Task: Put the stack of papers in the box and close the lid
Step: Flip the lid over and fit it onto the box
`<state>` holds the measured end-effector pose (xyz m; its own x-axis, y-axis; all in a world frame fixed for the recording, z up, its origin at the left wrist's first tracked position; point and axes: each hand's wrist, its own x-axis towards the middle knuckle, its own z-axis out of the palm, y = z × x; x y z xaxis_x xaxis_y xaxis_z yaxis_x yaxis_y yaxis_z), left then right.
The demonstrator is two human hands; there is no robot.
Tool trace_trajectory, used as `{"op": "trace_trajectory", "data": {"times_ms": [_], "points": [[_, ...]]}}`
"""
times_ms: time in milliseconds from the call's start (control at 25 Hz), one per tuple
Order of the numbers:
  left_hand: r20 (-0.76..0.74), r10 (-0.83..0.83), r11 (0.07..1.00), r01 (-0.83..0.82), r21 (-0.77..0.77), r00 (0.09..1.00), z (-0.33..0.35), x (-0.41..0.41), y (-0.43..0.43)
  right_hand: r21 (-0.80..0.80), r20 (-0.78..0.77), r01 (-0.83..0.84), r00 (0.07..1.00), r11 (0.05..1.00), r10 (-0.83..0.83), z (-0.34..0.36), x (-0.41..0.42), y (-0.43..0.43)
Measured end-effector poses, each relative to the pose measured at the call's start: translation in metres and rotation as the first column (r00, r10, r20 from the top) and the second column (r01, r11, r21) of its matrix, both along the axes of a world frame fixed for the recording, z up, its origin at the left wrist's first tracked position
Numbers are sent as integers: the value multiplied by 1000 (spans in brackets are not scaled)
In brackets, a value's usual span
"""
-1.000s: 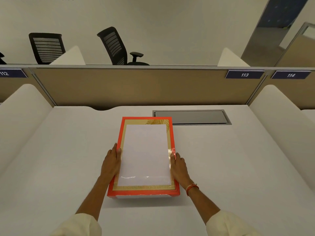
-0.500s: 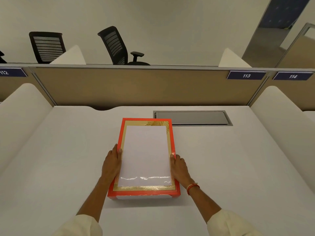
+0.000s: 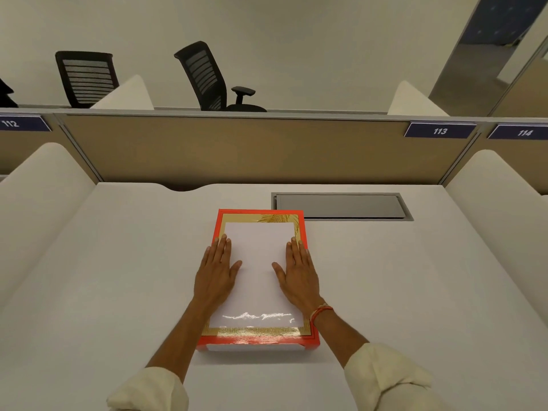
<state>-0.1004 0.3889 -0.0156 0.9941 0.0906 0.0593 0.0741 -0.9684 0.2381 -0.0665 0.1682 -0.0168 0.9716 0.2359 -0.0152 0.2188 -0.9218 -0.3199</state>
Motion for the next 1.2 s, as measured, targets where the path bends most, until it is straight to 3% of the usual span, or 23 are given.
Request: {"op": "trace_trajectory", "data": {"times_ms": [480,1200], "points": [[-69,2,1000,-2,-3,998,-19,1,-1,-81,-9,-11,1000,997,10,-19,5,4],[-69,19,1000,-18,20,997,-13,0,-4,-42,-33,1,999,999,-2,-14,3,3]]}}
